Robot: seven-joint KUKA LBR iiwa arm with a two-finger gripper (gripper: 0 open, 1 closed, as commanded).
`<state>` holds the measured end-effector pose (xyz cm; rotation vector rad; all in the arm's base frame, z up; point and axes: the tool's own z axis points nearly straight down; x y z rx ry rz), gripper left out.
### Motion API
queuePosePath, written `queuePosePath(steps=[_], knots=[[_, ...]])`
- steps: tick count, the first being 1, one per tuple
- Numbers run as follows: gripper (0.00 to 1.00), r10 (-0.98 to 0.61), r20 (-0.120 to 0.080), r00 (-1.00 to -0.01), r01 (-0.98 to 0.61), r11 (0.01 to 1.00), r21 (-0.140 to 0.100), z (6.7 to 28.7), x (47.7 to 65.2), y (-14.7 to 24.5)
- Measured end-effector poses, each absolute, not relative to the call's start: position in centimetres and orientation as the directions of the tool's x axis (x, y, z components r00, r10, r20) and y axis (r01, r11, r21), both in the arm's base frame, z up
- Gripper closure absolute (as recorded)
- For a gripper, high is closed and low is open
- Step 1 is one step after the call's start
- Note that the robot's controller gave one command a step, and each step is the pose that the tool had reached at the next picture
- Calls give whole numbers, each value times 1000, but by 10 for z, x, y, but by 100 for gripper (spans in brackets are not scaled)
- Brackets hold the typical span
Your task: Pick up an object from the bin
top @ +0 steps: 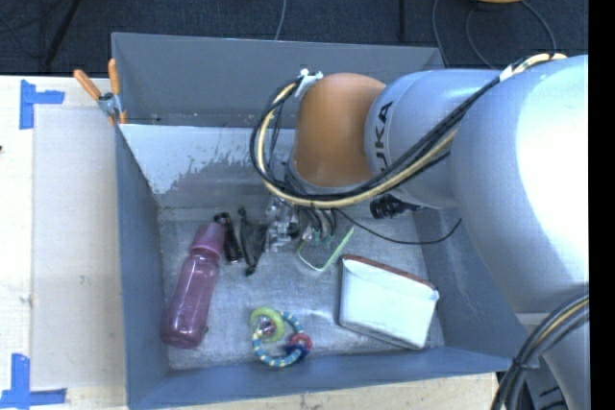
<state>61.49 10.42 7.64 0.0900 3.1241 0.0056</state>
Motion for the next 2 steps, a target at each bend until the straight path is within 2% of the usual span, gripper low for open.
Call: queuePosePath(steps=[2], knots=[[100, 58, -8, -998, 58, 998, 3, 81, 613, 104]])
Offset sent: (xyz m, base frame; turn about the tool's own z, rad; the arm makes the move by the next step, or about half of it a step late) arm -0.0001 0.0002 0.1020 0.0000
